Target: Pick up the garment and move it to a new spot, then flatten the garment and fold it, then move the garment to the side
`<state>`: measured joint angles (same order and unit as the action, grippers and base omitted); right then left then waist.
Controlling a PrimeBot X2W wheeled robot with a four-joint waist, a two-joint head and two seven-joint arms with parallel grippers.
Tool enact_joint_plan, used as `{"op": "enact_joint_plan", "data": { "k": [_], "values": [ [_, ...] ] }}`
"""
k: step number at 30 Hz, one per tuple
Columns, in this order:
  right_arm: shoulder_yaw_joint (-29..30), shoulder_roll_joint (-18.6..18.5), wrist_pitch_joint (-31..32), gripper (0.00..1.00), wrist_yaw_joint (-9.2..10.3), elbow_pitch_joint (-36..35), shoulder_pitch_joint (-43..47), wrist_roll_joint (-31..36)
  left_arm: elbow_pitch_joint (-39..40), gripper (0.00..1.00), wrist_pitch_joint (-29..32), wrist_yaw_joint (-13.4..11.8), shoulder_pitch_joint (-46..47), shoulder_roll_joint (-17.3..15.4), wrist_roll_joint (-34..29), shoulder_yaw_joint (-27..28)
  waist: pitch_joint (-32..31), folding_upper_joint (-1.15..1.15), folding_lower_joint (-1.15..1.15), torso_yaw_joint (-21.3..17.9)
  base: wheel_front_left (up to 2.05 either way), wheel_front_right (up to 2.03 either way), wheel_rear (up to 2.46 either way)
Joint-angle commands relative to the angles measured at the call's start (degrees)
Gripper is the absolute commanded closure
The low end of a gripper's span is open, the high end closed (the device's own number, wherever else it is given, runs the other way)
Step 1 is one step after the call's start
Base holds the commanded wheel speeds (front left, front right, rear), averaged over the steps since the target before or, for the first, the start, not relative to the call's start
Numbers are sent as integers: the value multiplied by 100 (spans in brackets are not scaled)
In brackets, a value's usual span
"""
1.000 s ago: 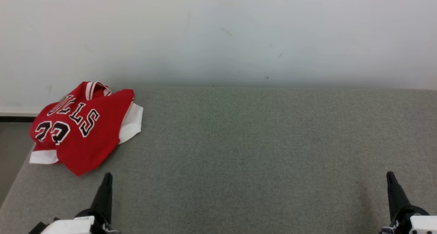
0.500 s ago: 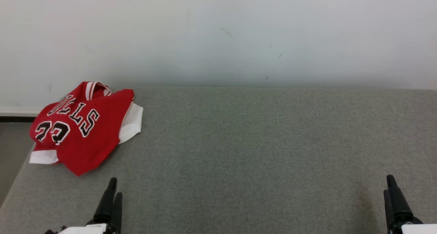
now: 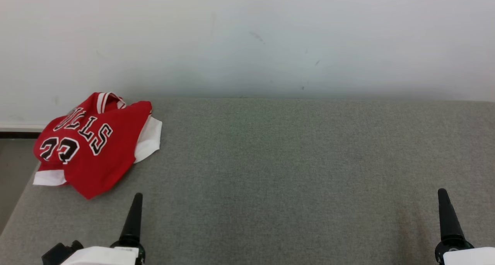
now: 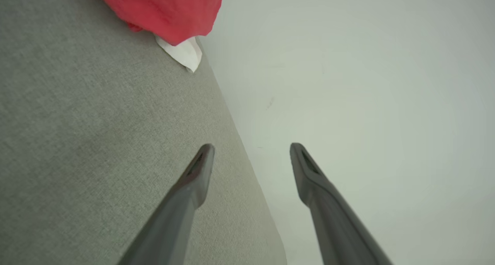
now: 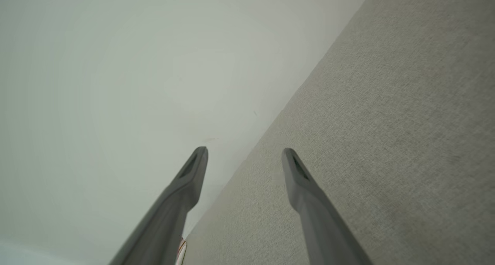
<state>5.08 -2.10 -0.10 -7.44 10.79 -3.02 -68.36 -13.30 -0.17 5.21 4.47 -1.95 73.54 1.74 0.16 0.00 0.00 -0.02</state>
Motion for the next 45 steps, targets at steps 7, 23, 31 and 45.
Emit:
{"op": "enact_joint_plan", "data": {
  "k": [7, 23, 31, 45],
  "values": [
    [-59, -162, -192, 0, -4, -221, -19, 1055, 172, 0, -187, -70, 184, -63, -1052, -86, -6, 0, 0, -2, 0, 0, 0],
    [-193, -260, -510, 0, -5, -159, -7, 2700, 271, 0, -505, -199, 243, -155, -2997, -249, -27, 0, 0, -9, 0, 0, 0],
    [-299, -290, -641, 0, -5, -70, -20, 3367, 250, 0, -648, -288, 233, -264, -3752, -402, -44, 0, 0, -13, 0, 0, 0],
    [-338, -309, -869, 0, -6, 202, -32, 4313, 169, 0, -870, -450, 253, -458, -4740, -614, -82, 0, 0, -10, 0, 0, 0]
  ]
}}
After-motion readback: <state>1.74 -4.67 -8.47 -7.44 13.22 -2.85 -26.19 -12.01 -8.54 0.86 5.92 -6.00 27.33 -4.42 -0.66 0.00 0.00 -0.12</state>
